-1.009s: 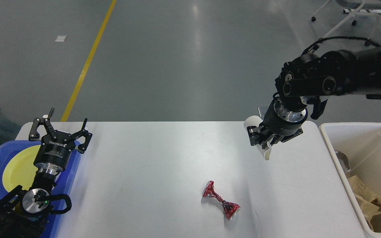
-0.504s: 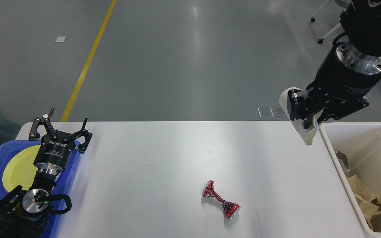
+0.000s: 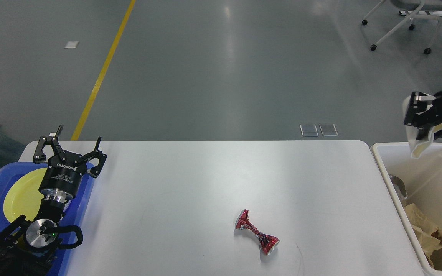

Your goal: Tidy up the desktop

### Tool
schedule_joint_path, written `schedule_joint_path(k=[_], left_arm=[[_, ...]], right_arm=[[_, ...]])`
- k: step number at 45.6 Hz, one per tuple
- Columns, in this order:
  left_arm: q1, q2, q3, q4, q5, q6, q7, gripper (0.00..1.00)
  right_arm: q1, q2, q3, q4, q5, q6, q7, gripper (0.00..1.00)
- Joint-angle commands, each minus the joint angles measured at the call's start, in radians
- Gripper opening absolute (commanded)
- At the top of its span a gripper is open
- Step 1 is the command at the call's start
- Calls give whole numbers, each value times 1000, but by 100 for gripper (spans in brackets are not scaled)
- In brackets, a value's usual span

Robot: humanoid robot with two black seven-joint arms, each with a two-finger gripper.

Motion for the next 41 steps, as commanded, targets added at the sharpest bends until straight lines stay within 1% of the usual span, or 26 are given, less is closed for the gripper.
schedule_joint_path(k=[1, 7, 10, 16, 22, 25, 31, 37, 41], left_arm=[[0, 0, 0, 0, 0, 0, 0, 96], [0, 0, 0, 0, 0, 0, 0, 96], [0, 0, 0, 0, 0, 0, 0, 96], [0, 0, 0, 0, 0, 0, 0, 96], [0, 0, 0, 0, 0, 0, 0, 96], [0, 0, 0, 0, 0, 0, 0, 96], [0, 0, 0, 0, 0, 0, 0, 96], [0, 0, 0, 0, 0, 0, 0, 96], [0, 0, 0, 0, 0, 0, 0, 96]], right_arm=[[-142, -155, -35, -90, -14, -107, 0, 0], [-314, -322, -6, -231, -35, -158, -1, 0], [-415, -377, 31, -318, -59, -181, -1, 0], [-712, -434, 211, -495, -65, -239, 0, 0], [-1030, -423, 444, -690, -63, -294, 0, 0], [-1209, -397, 585, -797, -65, -326, 0, 0], [-1512, -275, 778, -1024, -66, -408, -1, 0], [-1742, -94, 828, -1282, -62, -515, -1, 0], [-1834, -12, 836, -1385, -52, -607, -1, 0]])
